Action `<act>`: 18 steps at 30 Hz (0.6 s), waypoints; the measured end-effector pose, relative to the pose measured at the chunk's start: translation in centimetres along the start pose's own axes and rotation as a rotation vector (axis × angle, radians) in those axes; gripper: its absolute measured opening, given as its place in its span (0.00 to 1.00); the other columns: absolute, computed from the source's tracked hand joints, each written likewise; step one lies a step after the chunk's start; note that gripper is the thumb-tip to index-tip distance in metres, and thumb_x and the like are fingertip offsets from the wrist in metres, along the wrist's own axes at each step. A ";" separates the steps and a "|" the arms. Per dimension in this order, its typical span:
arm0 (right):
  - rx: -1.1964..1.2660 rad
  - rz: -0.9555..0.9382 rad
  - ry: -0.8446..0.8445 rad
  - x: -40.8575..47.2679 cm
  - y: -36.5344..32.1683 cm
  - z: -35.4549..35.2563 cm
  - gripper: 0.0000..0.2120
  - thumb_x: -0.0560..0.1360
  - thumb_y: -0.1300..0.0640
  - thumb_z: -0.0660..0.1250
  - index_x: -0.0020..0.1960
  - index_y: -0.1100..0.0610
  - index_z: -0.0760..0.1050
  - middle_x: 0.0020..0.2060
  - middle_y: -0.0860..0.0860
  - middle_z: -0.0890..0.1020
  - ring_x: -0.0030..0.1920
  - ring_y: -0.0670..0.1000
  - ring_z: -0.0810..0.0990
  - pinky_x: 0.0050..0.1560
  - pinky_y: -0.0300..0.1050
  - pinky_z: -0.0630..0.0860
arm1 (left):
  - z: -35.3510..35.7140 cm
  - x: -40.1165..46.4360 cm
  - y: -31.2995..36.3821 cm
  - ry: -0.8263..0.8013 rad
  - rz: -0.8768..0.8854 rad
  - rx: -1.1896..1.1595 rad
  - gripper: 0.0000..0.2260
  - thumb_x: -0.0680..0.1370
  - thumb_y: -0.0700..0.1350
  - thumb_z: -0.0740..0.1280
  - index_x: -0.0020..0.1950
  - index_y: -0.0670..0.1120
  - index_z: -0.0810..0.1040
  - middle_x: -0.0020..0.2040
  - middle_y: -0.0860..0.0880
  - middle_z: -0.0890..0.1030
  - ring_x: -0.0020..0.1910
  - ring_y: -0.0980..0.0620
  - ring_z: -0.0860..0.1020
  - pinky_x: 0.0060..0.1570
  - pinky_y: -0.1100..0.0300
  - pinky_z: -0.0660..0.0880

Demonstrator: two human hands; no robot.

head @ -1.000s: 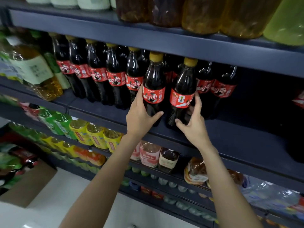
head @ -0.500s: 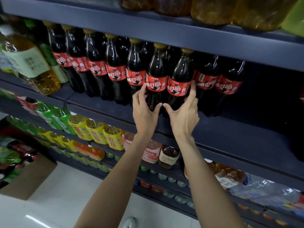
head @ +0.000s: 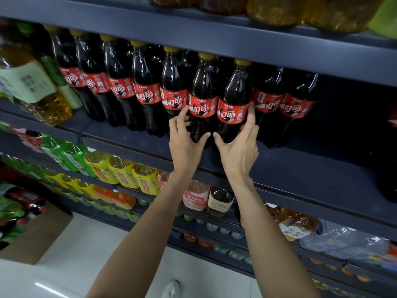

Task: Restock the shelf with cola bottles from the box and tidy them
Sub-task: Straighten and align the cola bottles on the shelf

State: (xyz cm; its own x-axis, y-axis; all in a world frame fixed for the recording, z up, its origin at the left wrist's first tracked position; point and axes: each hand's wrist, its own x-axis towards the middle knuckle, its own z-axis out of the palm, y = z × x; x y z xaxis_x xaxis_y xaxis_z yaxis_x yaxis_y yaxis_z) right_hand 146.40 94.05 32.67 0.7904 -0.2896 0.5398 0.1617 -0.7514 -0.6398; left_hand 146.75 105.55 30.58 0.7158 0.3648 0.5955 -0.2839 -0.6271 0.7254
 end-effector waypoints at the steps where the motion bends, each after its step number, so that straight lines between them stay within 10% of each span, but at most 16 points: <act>1: -0.003 -0.002 0.000 -0.1 0.0 0.0 0.50 0.65 0.48 0.77 0.75 0.47 0.47 0.49 0.54 0.73 0.44 0.54 0.79 0.38 0.50 0.78 | 0.0 0.0 0.0 -0.006 0.000 0.001 0.35 0.69 0.46 0.77 0.71 0.44 0.65 0.58 0.47 0.70 0.55 0.54 0.73 0.49 0.52 0.79; 11: 0.060 -0.072 -0.124 -0.7 1.3 -1.4 0.48 0.68 0.47 0.75 0.77 0.52 0.48 0.60 0.54 0.72 0.60 0.52 0.74 0.48 0.42 0.72 | -0.5 -1.5 1.9 -0.021 -0.003 -0.013 0.31 0.74 0.39 0.70 0.74 0.40 0.60 0.62 0.43 0.69 0.60 0.50 0.71 0.56 0.56 0.76; 18: 0.160 -0.109 -0.248 -2.5 7.2 -10.7 0.18 0.76 0.56 0.67 0.65 0.53 0.73 0.57 0.48 0.79 0.57 0.46 0.78 0.56 0.43 0.76 | 0.6 -6.8 9.6 -0.026 0.239 -0.356 0.11 0.78 0.40 0.63 0.61 0.42 0.73 0.51 0.48 0.76 0.50 0.50 0.76 0.50 0.56 0.75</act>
State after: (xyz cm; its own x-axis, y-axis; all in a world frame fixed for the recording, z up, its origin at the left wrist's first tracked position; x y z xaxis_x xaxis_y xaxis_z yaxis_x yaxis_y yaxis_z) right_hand 139.28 83.05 32.56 0.8801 -0.0443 0.4728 0.3287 -0.6616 -0.6739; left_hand 139.54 96.63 33.28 0.6179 0.2174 0.7556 -0.6430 -0.4133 0.6448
